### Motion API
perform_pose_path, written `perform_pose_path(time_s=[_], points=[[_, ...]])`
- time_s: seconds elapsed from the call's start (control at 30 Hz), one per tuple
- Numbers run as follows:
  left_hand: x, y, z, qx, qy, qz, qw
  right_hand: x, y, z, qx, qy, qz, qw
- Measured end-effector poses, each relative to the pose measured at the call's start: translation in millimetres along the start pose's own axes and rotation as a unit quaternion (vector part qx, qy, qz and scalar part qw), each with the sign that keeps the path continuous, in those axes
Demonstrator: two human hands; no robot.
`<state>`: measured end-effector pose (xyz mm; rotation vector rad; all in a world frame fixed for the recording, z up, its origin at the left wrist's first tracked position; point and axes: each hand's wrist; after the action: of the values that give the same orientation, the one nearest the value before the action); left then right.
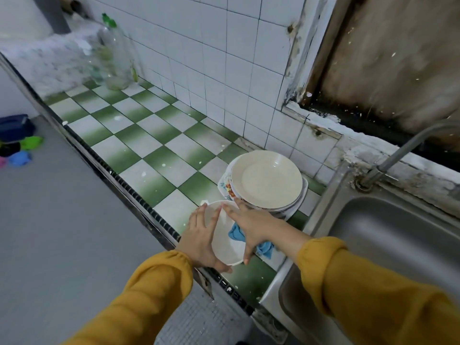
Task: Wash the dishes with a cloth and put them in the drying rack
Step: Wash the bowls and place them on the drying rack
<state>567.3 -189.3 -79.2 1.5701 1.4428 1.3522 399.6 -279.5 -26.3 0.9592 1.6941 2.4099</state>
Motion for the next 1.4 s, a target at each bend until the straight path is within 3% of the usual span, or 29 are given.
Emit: perform_pose_path(time_s=[0.2,0.43,1.0,1.17,1.4], points=[[4,-2,4,0.107,-0.007,-0.027,0.994,1,-12,-2,-0.045,0.011,-0.036,0.998],[7,0,5,0.140,-0.012,-0.028,0.990,10,-12,-4,-0.067,0.013,-0.071,0.995],[28,16,-3,0.121,-0.049,-0.111,0.985,42,5,13,-0.054,0.021,-0.036,0.998],[34,32,-10,0.082,-0.058,-0.126,0.987,60,4,28,-0.055,0.088,-0.049,0.993],[44,59,-14,0.033,-0.054,-0.066,0.996,79,-2,45,-0.024,0.142,-0.084,0.986]])
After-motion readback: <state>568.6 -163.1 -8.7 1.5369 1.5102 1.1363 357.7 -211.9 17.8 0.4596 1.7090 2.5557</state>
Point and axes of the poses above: each hand's wrist, its own x-axis away from the middle knuckle, its own y-axis out of the back of the hand, z = x × y, and after that the axes turned 13 degrees about y, right-handed
